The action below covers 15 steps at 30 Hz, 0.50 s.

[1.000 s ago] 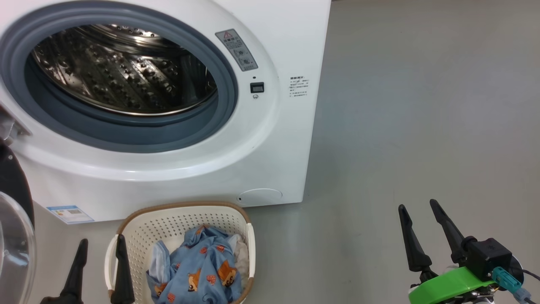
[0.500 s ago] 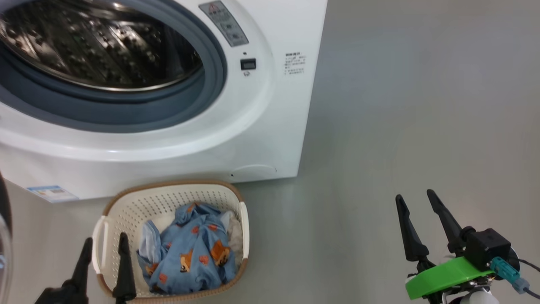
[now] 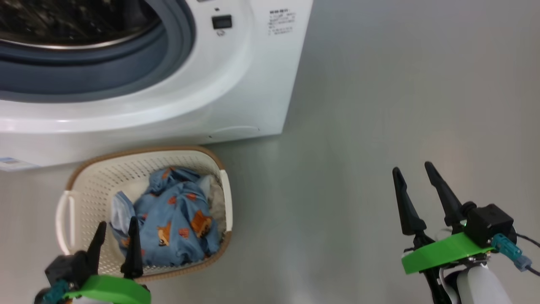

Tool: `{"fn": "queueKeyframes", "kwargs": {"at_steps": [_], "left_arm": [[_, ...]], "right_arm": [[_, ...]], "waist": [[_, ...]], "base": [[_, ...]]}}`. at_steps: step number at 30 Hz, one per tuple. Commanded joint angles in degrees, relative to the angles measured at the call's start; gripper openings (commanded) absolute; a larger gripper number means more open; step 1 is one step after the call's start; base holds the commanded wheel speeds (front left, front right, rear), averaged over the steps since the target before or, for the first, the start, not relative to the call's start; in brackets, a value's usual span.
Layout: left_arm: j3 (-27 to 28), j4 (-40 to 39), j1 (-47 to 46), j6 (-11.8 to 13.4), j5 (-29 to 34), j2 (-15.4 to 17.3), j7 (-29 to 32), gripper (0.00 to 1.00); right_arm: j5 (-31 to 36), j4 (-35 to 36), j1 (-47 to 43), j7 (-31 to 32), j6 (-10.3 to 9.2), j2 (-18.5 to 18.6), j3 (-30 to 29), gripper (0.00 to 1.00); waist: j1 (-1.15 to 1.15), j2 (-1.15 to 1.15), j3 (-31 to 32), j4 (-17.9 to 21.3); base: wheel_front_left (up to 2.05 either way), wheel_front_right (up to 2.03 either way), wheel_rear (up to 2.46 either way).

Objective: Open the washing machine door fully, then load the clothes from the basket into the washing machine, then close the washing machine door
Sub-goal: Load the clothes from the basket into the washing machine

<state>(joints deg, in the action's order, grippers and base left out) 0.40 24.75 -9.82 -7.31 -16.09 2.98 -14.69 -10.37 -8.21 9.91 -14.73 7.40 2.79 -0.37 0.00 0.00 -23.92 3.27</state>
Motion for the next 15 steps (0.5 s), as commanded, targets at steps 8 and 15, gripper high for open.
{"fn": "queueKeyframes", "kwargs": {"at_steps": [8, 15], "left_arm": [[-4.3, 7.7, -7.8, -0.2, -6.3, 5.5, -0.3, 1.0], [-10.0, 14.6, -13.6, -0.2, -12.6, 9.6, 0.1, 1.0]], "right_arm": [[-1.2, 2.8, 2.2, -0.3, 0.09, 0.1, 0.8, 1.0], [-2.2, 3.8, 3.1, -0.3, 0.09, 0.1, 0.7, 1.0]], "waist": [[0.0, 0.0, -10.0, 4.4], [0.0, 0.0, -15.1, 6.1]], "base": [[0.0, 0.0, 0.0], [0.0, 0.0, 0.0]]}}
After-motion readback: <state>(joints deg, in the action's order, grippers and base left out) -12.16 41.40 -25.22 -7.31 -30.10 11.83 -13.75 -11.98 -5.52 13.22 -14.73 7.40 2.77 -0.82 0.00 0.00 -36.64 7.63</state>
